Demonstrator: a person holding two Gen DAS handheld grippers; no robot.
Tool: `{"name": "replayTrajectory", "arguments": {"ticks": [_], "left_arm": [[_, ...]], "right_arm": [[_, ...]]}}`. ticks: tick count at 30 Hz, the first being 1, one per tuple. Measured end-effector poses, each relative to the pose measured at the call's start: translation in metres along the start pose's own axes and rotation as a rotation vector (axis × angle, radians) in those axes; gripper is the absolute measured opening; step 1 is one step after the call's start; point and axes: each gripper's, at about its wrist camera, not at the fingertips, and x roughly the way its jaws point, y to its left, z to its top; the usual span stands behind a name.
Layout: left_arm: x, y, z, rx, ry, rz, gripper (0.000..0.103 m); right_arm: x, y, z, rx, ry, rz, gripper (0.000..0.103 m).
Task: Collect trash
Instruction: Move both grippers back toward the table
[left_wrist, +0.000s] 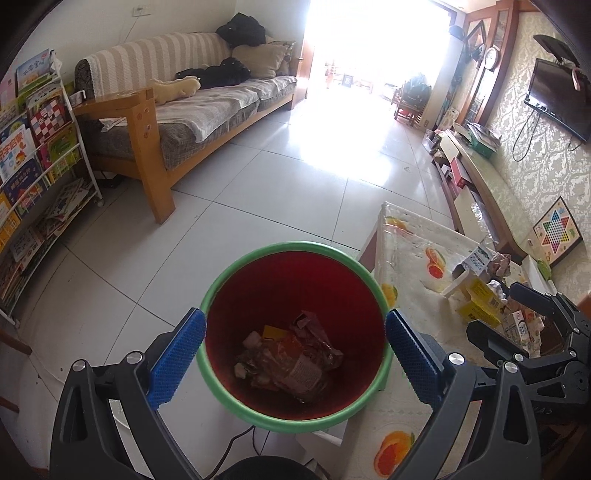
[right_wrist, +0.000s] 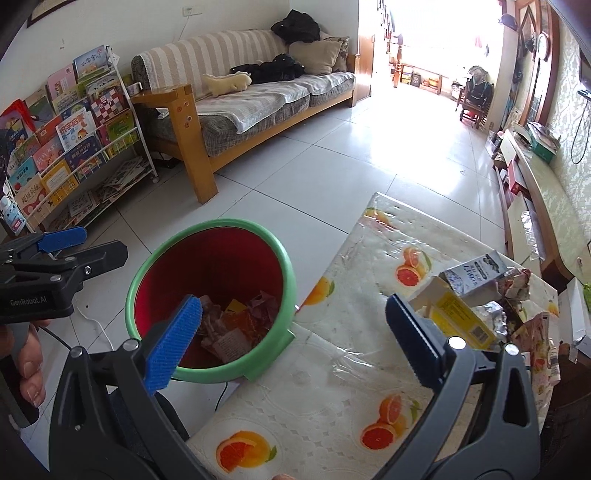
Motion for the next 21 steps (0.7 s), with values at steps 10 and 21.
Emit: {"name": "replayTrajectory", "arguments": {"ticks": [10, 21], "left_arm": [[-0.005, -0.109, -0.008, 0.151, 0.012, -0.108, 0.094], [0.015, -0.230, -0.025, 0.275, 0.065, -0.219, 0.094]], "right_arm": [[-0.053, -0.097, -0.046, 0.134, -0.028, -0.122, 0.098], [-0.094, -0.206, -0.108, 0.292, -0.015, -0.248, 0.098]]}}
